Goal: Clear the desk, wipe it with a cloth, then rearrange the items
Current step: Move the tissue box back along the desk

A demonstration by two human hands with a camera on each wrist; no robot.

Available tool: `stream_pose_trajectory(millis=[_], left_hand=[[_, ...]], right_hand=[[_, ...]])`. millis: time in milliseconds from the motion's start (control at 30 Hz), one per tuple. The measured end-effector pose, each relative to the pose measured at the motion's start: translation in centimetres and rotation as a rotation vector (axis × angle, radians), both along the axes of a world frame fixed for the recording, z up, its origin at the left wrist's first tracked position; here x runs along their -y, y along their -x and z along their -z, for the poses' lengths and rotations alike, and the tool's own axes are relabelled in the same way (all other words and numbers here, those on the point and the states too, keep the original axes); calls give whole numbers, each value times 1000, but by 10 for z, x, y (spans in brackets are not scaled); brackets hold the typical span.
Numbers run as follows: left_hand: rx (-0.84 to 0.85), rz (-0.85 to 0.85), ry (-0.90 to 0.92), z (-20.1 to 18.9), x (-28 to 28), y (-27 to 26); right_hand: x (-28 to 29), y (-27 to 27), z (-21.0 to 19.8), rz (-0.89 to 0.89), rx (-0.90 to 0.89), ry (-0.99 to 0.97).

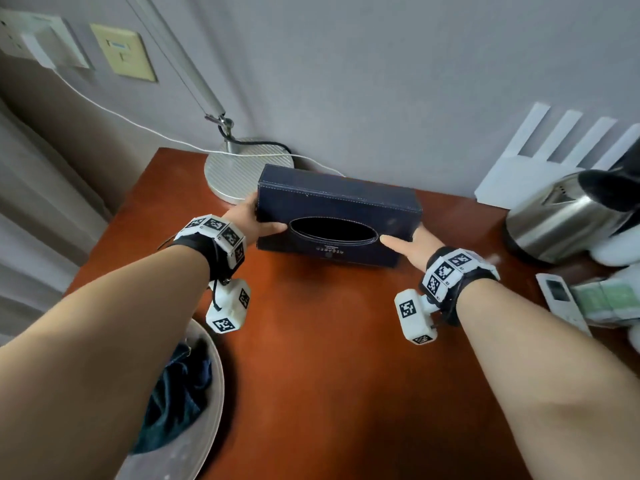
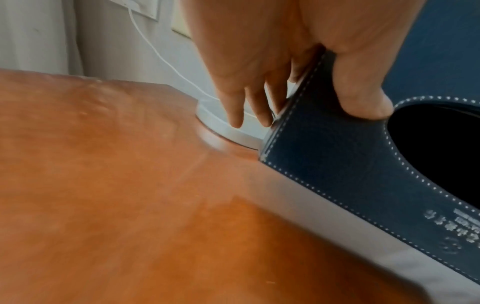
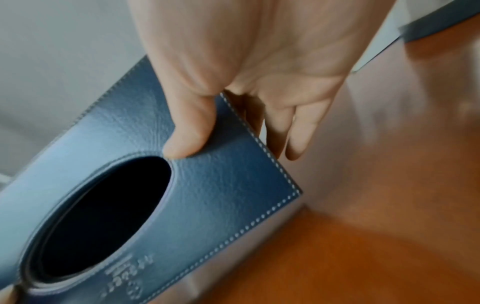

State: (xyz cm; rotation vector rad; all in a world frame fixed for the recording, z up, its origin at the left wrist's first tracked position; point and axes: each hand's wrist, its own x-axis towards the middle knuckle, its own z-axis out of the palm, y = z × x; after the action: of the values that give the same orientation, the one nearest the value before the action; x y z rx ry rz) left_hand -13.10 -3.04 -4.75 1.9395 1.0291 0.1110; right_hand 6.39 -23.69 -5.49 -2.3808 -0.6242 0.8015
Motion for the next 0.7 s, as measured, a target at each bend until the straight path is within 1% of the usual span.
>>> stream_pose_trajectory(millis=[67, 133, 200, 267, 433, 533, 700], left_hand=[[0, 6, -22, -7, 19, -26], [-22, 4, -59, -10, 38, -54], [-78, 1, -92, -10, 53, -82], [-137, 17, -117, -6, 63, -107], [-237, 100, -125, 9, 79, -149], [-265, 138, -117, 15, 82, -170], [-251, 155, -50, 24, 81, -199]], right_hand=[[16, -19, -9, 90, 18, -43], [32, -41, -15, 142, 66, -11], [47, -65, -14, 161, 137, 22], [59, -87, -11, 159, 190, 48], [75, -134, -3, 105, 194, 116], [76, -158, 5, 86, 170, 120], [73, -188, 15, 49, 116, 105]])
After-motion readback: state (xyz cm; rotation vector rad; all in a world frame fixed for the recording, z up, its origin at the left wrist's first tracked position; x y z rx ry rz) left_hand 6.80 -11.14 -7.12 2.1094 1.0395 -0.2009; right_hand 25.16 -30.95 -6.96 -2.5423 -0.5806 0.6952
